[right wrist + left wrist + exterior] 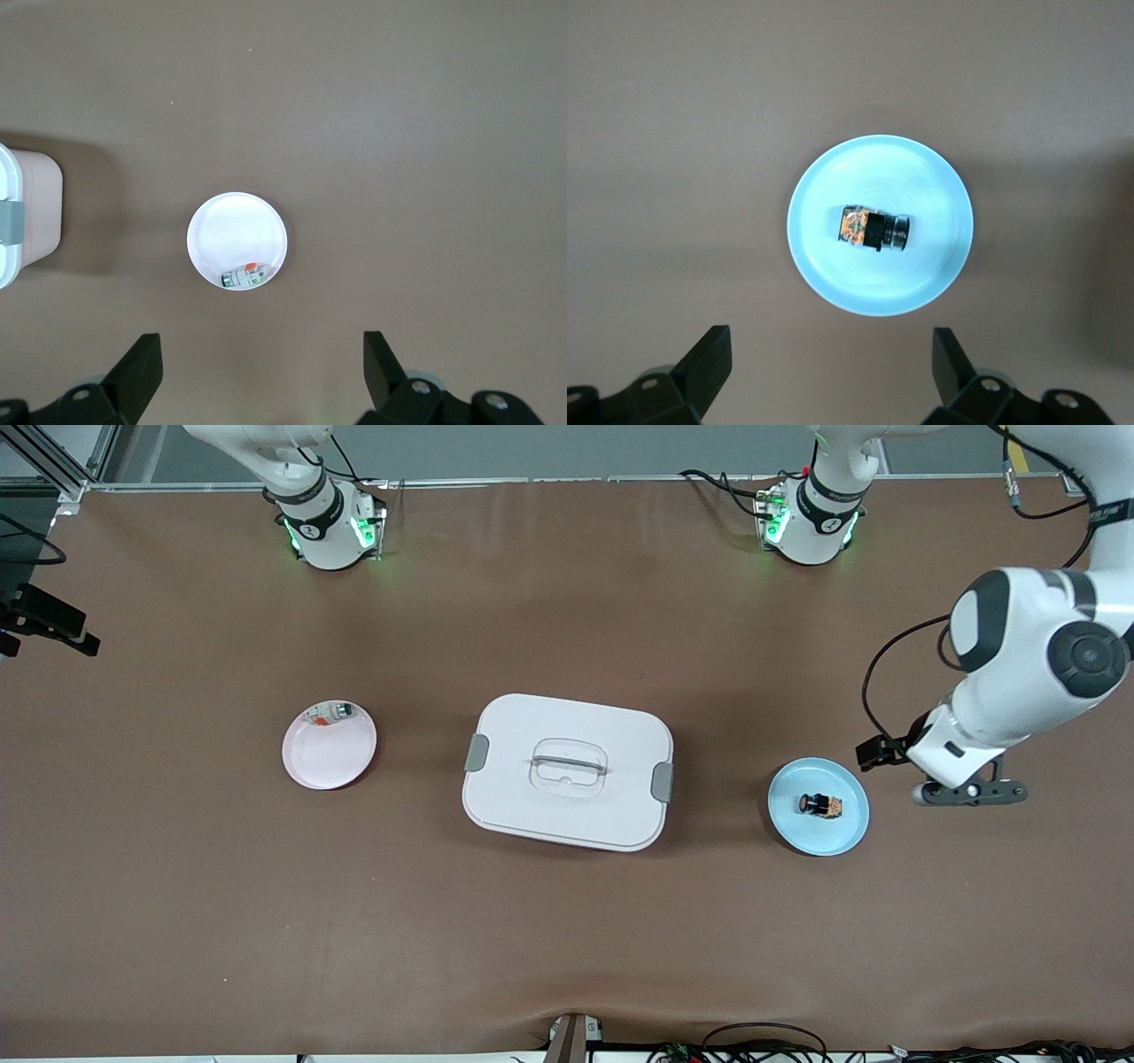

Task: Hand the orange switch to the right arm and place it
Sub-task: 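Lower the left gripper and grasp the orange switch on the blue plate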

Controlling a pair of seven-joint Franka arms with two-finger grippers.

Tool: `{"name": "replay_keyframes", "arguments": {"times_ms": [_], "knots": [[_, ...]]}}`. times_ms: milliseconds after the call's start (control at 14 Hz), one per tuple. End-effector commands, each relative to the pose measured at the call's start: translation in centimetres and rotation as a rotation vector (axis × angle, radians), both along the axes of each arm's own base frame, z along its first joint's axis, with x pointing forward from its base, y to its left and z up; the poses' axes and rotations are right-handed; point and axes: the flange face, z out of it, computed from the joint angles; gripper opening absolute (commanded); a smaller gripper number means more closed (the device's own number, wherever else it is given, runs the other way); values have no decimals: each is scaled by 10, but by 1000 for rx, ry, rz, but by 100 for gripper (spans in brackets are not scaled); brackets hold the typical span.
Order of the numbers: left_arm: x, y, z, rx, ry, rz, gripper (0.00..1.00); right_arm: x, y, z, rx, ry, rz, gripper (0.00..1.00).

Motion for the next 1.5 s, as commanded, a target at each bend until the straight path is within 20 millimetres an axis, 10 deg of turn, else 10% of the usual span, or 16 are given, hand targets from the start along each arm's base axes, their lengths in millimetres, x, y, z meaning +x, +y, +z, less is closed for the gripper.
{"name": "replay_keyframes", "arguments": {"times_ms": [0,571,1429], "knots": [[8,-1,-27,7,2,-24,100,-5,-1,3,0,-6,-2,100],[21,-14,-119,-26,-4,-42,100,-5,-1,2,1,-3,-2,100],[11,-13,-188,-44,-11,-92,100,-6,-3,2,1,-2,-5,100]]}}
